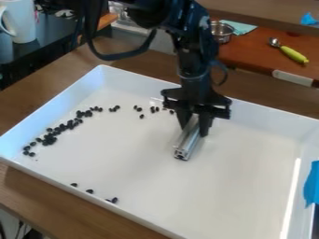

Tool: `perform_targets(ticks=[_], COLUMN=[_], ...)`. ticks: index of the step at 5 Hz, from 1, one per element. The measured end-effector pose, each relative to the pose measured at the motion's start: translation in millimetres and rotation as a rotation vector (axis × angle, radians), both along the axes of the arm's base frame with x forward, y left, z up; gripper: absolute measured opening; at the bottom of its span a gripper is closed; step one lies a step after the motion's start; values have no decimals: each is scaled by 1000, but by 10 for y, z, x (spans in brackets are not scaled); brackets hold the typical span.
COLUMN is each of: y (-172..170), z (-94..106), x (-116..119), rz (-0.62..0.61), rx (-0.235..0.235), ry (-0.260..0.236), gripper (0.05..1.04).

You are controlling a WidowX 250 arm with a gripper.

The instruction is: Sweep into pile

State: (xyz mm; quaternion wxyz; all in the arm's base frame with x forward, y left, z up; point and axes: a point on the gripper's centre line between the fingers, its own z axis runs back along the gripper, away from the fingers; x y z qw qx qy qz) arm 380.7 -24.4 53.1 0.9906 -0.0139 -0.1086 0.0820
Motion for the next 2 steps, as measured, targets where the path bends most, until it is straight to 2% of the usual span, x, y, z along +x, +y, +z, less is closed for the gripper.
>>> perform_targets(ticks=[2], y=[509], z=[-16], x=[-35], rz=[44], rx=[17], ry=[22], gripper=[379])
